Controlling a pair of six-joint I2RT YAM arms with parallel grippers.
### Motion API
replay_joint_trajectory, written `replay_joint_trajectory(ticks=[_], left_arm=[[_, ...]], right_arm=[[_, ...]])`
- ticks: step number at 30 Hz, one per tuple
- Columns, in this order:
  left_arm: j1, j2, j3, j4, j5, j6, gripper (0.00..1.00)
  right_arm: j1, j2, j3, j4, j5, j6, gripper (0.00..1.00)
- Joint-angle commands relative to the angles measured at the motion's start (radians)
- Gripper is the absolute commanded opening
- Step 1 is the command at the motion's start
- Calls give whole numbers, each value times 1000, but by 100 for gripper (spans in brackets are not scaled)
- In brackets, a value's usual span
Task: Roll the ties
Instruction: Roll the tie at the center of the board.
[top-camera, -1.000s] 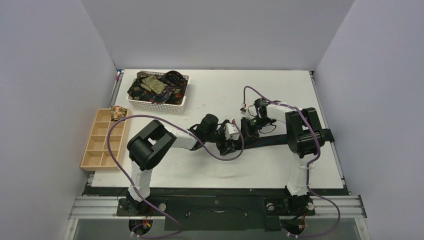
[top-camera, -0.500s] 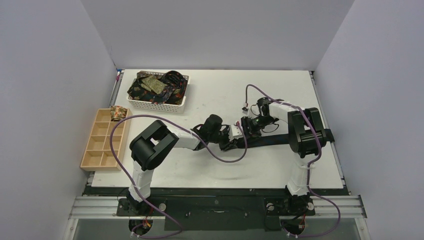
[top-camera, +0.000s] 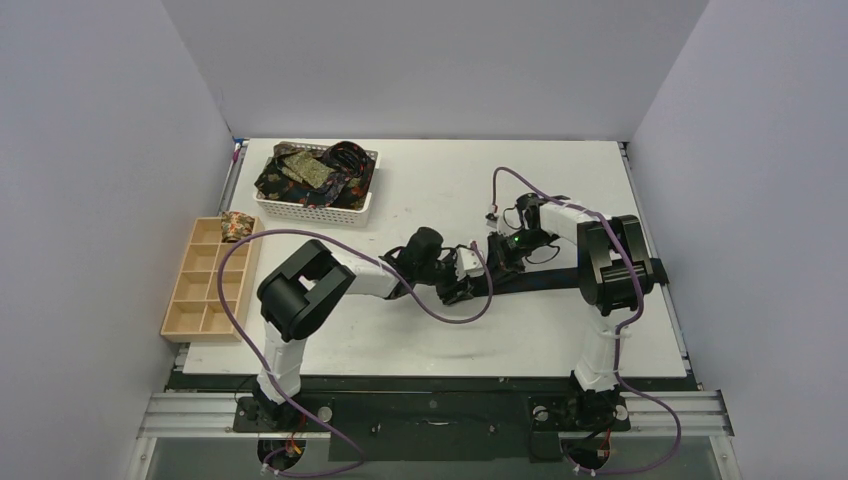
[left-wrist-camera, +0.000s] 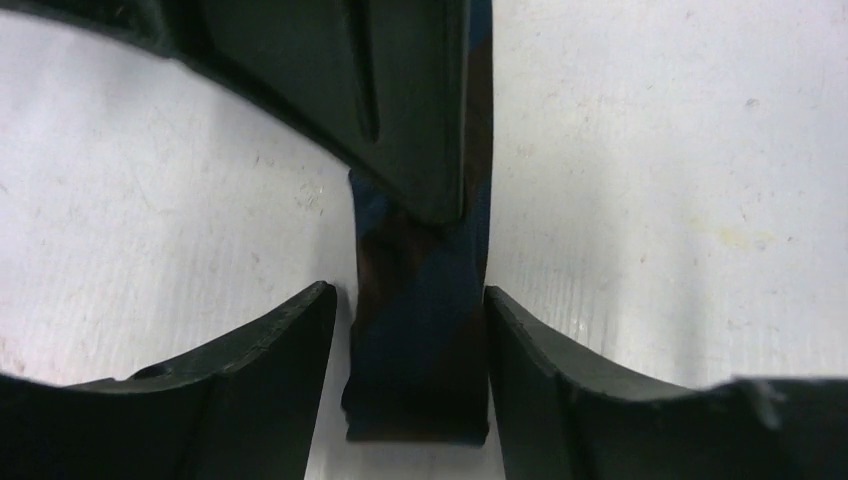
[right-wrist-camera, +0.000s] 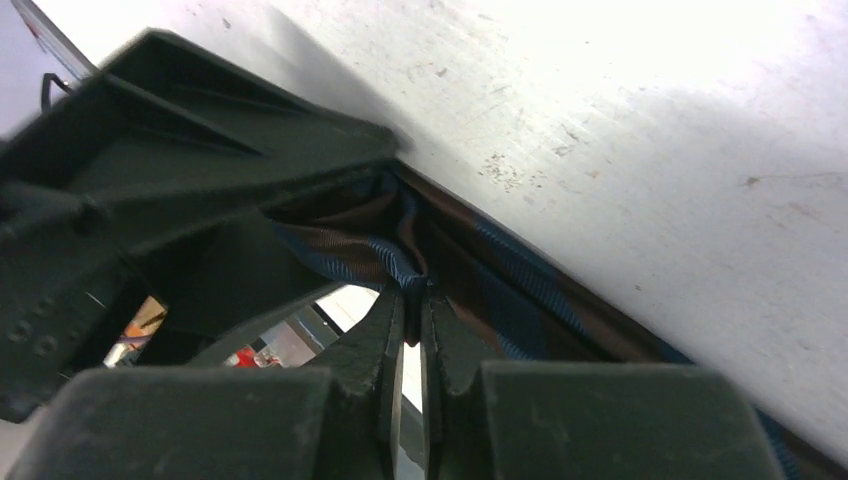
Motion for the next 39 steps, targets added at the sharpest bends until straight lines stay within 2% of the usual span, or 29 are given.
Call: replay_joint_trajectory(ticks=[1, 5, 11, 19, 23, 25, 28, 32, 39], left_arm=[[54, 10, -65, -202, -24, -35, 58], [95, -64, -112, -183, 2, -28, 65], [117, -123, -171, -159, 50, 32, 68], [79, -58, -110, -82, 57, 70, 75], [69, -19, -57, -75, 71, 81, 74], [57, -15, -47, -85, 91, 93, 70], [38, -35, -47, -83, 108, 90, 56], [18, -57, -13, -66, 134, -20, 41], [-9, -10, 66, -35, 76, -106, 30]], right_arm=[[11, -26, -7, -9, 63, -27, 0], [39, 0, -25, -10, 154, -57, 0], [40, 74, 20, 21, 255, -54, 0], [53, 89, 24, 23, 287, -61, 0], [62, 96, 28, 24, 286, -61, 0], [67, 100, 30, 26, 284, -59, 0], [68, 105, 30, 31, 280, -55, 0], [71, 107, 29, 36, 272, -51, 0], [79, 112, 27, 46, 252, -44, 0]])
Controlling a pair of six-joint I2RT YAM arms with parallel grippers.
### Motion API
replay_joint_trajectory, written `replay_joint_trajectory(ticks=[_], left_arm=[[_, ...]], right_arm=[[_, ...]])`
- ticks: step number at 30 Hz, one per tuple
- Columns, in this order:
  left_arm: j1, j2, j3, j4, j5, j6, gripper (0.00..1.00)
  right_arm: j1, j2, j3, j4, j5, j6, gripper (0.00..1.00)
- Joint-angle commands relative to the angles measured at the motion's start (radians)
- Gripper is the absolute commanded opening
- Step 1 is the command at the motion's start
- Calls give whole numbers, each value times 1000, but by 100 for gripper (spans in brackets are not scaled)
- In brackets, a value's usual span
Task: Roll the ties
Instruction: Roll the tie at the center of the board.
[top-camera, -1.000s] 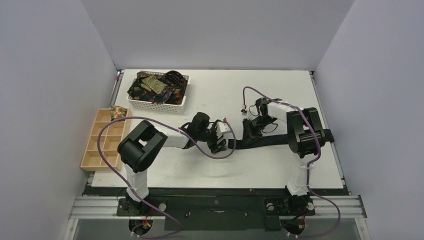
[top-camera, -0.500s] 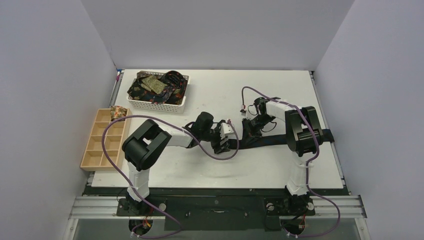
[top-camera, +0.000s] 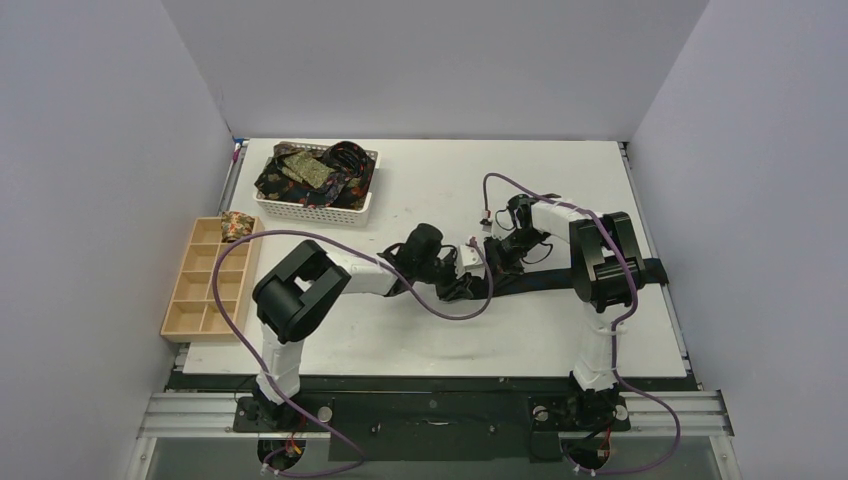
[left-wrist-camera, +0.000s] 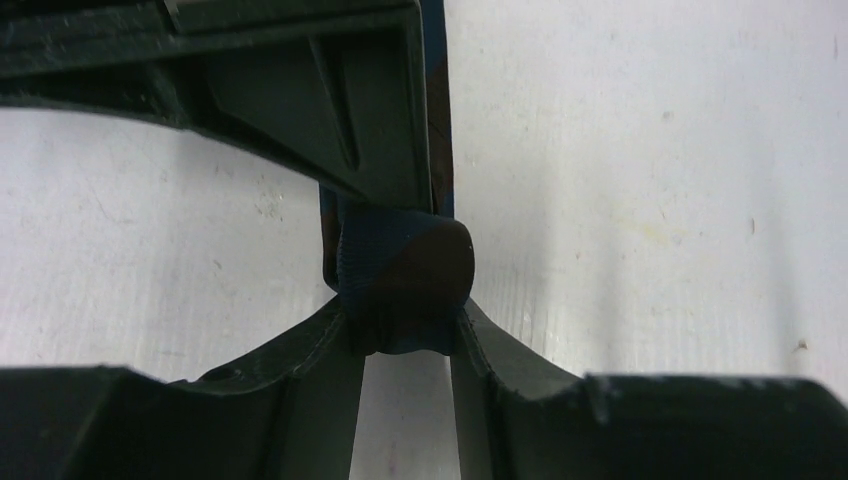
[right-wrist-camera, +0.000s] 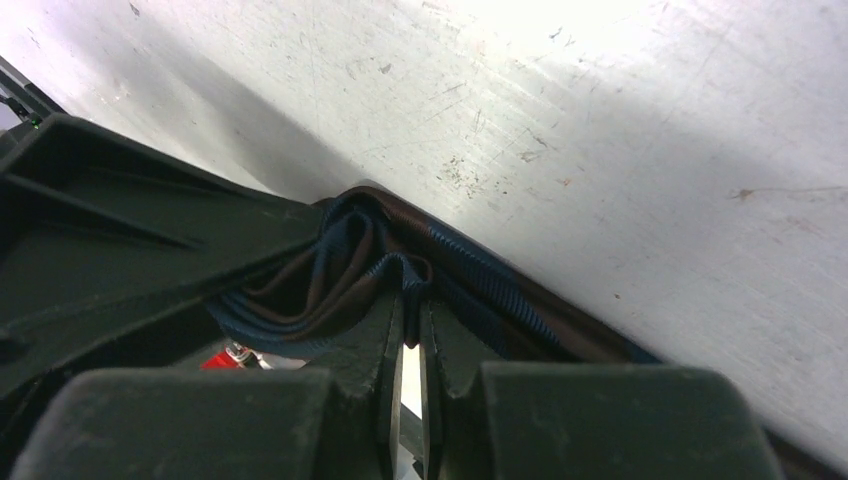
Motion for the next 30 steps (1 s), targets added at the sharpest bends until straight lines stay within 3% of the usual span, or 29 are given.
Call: replay_joint_trajectory(ticks=[1, 12, 22, 24, 25, 27, 30], left_arm=[[-22, 46, 72, 32, -28, -61, 29], [-30, 133, 123, 76, 10, -116, 43], [-23, 171, 81, -72, -97, -14, 30], [-17, 126, 50, -82, -84, -22, 38], [-11, 104, 14, -77, -70, -33, 53], [17, 38, -46, -48, -26, -50, 68], [71, -69, -128, -19, 8, -29, 74]], right_arm=[[32, 66, -17, 106, 125, -28, 0], [50, 65, -23, 122, 97, -28, 0], [54, 49, -31, 135, 1, -2, 0], [52, 44, -32, 136, 0, -5, 0], [52, 42, -34, 135, 3, -8, 0], [49, 44, -32, 124, 9, -17, 0], [61, 59, -14, 66, 13, -120, 0]])
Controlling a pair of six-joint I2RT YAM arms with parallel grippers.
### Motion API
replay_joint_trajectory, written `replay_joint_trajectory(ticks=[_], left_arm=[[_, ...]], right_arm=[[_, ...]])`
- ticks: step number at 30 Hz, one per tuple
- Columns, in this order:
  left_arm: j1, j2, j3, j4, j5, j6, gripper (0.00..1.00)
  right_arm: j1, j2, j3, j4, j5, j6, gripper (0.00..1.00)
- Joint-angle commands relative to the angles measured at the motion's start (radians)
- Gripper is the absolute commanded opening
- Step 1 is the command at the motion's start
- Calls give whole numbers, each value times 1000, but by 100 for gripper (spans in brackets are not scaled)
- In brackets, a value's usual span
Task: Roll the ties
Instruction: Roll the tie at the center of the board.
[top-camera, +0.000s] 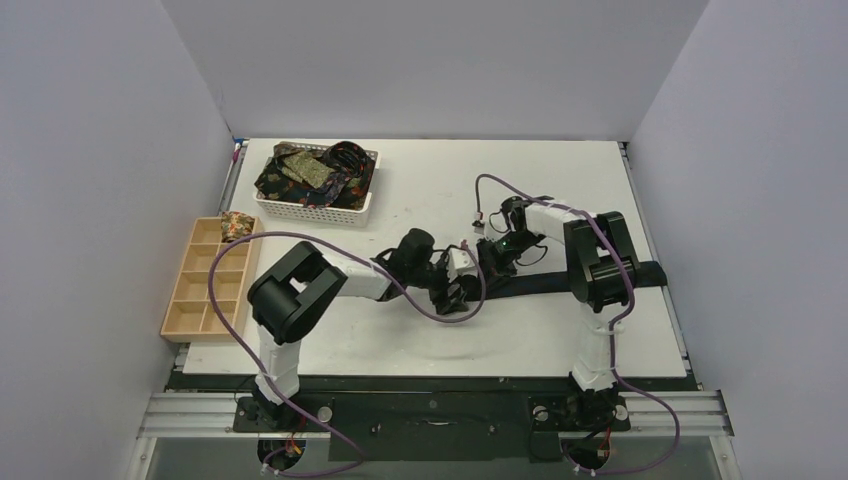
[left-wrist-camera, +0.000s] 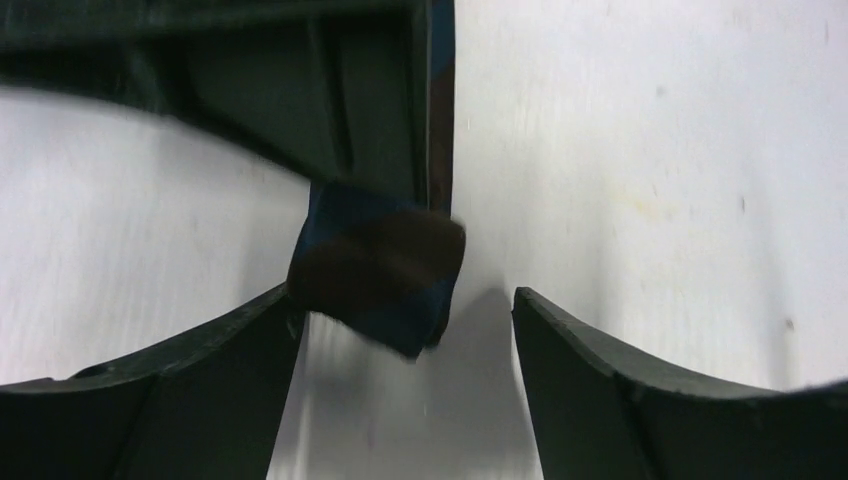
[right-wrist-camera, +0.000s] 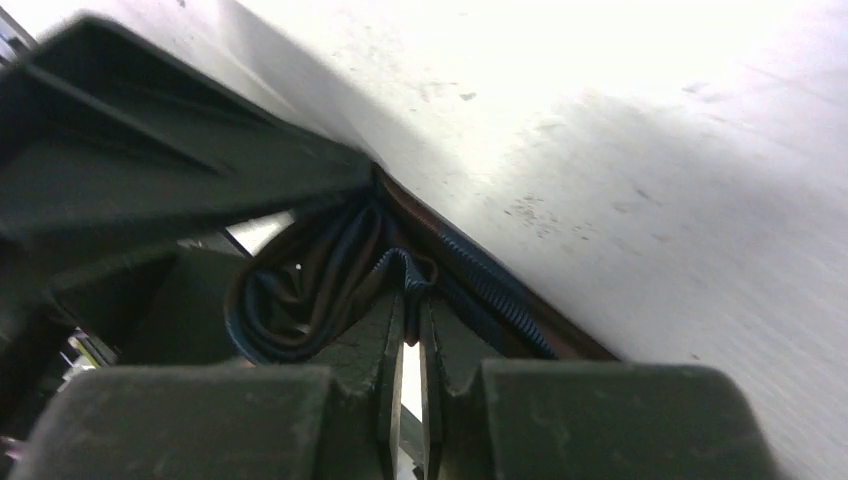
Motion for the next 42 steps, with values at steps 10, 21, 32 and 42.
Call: replay_joint_trajectory(ticks=[10, 21, 32, 42], left_arm=[[73, -131, -130, -12, 33, 130, 84], [5, -82, -83, 64, 23, 73, 78], [-17, -82, -29, 58, -12, -2, 37], [-27, 57, 44, -72, -157, -57, 32]], right_arm=[[66, 100, 31, -4, 68, -182, 0], [57, 98, 35, 19, 70, -131, 0], [56, 100, 28, 39, 64, -104, 0], [56, 27, -34, 130, 6, -17, 0]])
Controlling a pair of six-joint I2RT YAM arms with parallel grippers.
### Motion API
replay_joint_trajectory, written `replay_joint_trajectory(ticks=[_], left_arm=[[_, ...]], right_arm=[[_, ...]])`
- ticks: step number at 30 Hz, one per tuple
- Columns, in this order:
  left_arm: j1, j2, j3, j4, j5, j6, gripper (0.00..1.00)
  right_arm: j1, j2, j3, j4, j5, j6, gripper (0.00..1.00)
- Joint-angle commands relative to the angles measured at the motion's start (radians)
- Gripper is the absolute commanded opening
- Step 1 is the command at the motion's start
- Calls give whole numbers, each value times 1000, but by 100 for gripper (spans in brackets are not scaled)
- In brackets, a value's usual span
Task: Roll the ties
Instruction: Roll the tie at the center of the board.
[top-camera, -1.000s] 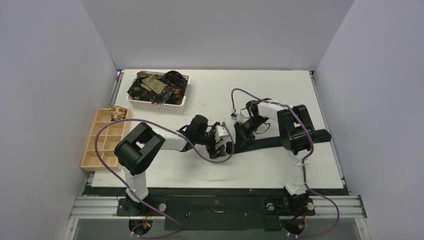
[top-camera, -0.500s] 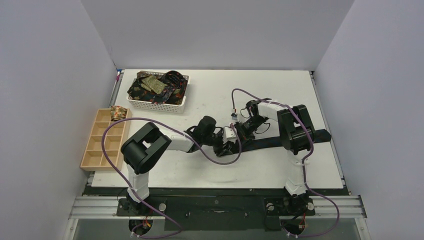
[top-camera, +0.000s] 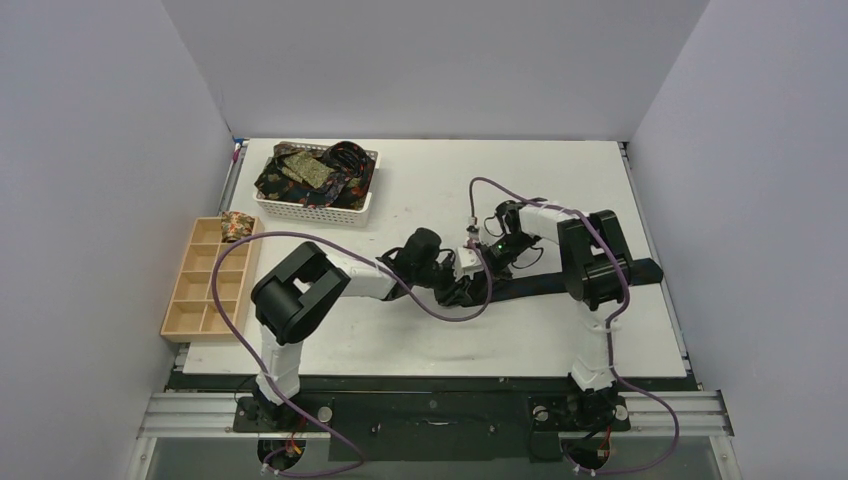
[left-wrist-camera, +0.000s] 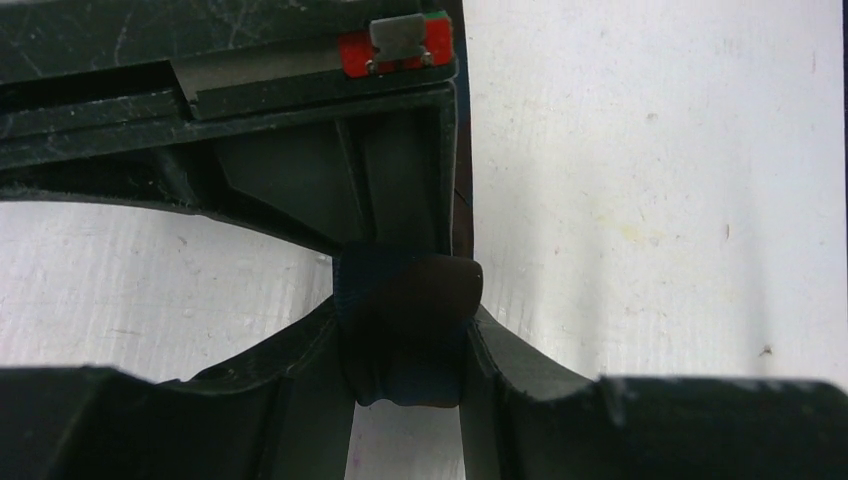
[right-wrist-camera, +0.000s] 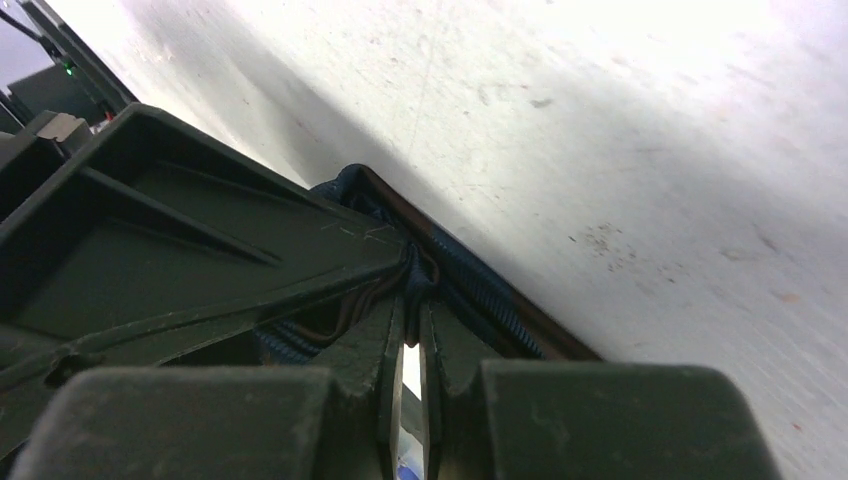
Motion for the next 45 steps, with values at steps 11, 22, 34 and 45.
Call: replay_joint_trajectory(ticks=[11, 22, 34, 45], left_arm=[[-13, 154, 92, -412, -210, 93, 21], [-16, 220, 178, -553, -239, 116, 20], [-21, 224, 201, -575, -228, 141, 20], [-25, 223, 206, -579, -232, 155, 21]], right_arm=[[-94, -124, -80, 142, -39, 27, 23], [-132, -197, -63, 32, -115, -46, 43], [-171, -206, -16, -44, -158, -90, 44], [-122, -179, -24, 81, -92, 50, 38]])
